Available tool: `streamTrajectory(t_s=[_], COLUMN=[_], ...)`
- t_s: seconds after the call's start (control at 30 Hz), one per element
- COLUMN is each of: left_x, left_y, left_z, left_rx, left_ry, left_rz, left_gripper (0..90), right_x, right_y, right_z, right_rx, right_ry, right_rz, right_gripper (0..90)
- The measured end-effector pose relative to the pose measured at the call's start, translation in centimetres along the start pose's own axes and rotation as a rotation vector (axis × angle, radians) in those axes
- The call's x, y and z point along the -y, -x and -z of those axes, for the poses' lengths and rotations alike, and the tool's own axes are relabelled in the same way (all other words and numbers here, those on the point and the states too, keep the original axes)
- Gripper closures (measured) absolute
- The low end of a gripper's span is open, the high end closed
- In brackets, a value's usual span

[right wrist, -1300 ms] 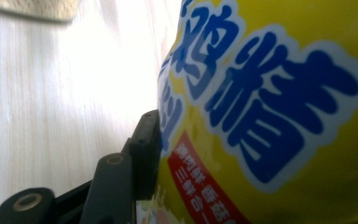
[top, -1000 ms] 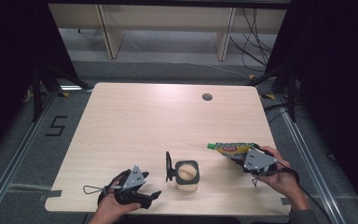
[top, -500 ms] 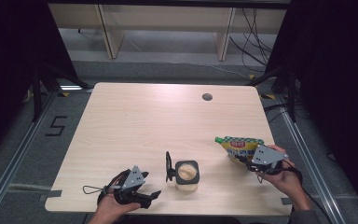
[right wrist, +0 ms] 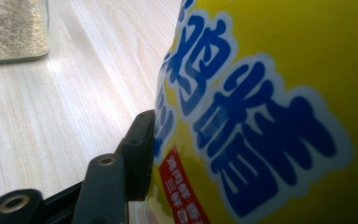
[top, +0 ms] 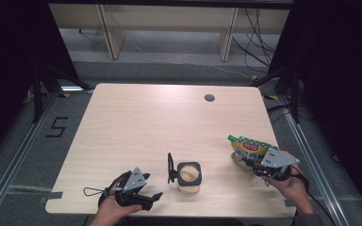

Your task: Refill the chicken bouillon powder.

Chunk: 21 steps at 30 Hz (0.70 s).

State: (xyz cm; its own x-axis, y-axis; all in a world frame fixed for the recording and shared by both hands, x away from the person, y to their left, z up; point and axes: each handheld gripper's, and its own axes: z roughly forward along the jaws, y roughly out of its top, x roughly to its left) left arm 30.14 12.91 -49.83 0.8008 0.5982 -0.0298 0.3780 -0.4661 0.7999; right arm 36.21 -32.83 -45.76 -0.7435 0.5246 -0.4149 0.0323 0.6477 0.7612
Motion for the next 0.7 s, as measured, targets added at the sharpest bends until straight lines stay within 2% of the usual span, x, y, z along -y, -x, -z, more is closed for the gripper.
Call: streamTrajectory(t_s=[0.03,0.07,0.1,0.13,0.2,0.23,0.27,0.3,0.33,0.43,0.47,0.53,0.57,0.6,0.67,0.7], left_x=[0.0,-0.1,0.0,0.0,0.0,0.1,0.0,0.0,0.0,0.0,0.1,0.0,0.0,0.0,0.0,0.0], left_y=[-0.1,-0.2,-0.1,0.0,0.0,-0.1,-0.2,-0.1,-0.2,-0.2,-0.2,-0.3,-0.3,-0.3,-0.3,-0.3], left_z=[0.0,0.1,0.1,0.0,0.0,0.0,0.0,0.0,0.1,0.1,0.1,0.1,0.1,0.1,0.2,0.1], left_rx=[-0.003,-0.003,-0.003,-0.004,-0.001,-0.006,-0.013,-0.010,-0.011,-0.015,-0.008,-0.007,-0.006,-0.006,-0.004,-0.007], left_ry=[0.000,-0.008,-0.007,0.006,0.000,0.000,-0.010,-0.002,-0.005,-0.001,0.003,-0.002,-0.002,-0.002,-0.012,-0.012], left_rz=[-0.011,-0.034,-0.019,-0.002,0.000,0.000,-0.021,-0.005,-0.011,-0.012,-0.008,-0.023,-0.032,-0.031,-0.028,-0.028], left_gripper=[20.9,20.9,20.9,20.9,20.9,20.9,20.8,20.8,20.9,20.9,20.9,20.8,20.9,20.9,20.9,20.9], right_x=[0.0,0.0,-0.1,-0.1,-0.2,-0.2,-0.3,-0.3,-0.2,-0.1,-0.1,-0.1,-0.1,-0.1,0.0,0.1], right_y=[-0.1,-0.1,-0.3,-0.3,-0.4,-0.4,-0.3,-0.4,-0.3,-0.1,0.0,0.0,0.2,-0.1,0.0,0.0], right_z=[0.1,0.0,0.0,0.1,0.1,0.3,0.3,0.5,0.5,0.9,1.0,1.2,1.3,1.4,1.5,1.5], right_rx=[0.008,0.015,0.018,0.028,0.035,0.040,0.050,0.060,0.081,0.097,0.097,0.092,0.104,0.113,0.098,0.107], right_ry=[-0.006,-0.004,-0.009,-0.014,-0.008,-0.004,0.000,-0.009,0.000,0.018,0.024,0.041,0.044,0.032,0.029,0.034], right_rz=[-0.012,0.002,-0.010,-0.001,-0.003,-0.005,-0.009,-0.025,-0.020,-0.048,-0.046,-0.072,-0.043,-0.082,-0.079,-0.082], right_gripper=[49.1,48.6,47.6,45.8,42.8,41.2,38.6,36.8,35.5,33.3,32.9,32.3,31.6,30.5,30.1,30.0])
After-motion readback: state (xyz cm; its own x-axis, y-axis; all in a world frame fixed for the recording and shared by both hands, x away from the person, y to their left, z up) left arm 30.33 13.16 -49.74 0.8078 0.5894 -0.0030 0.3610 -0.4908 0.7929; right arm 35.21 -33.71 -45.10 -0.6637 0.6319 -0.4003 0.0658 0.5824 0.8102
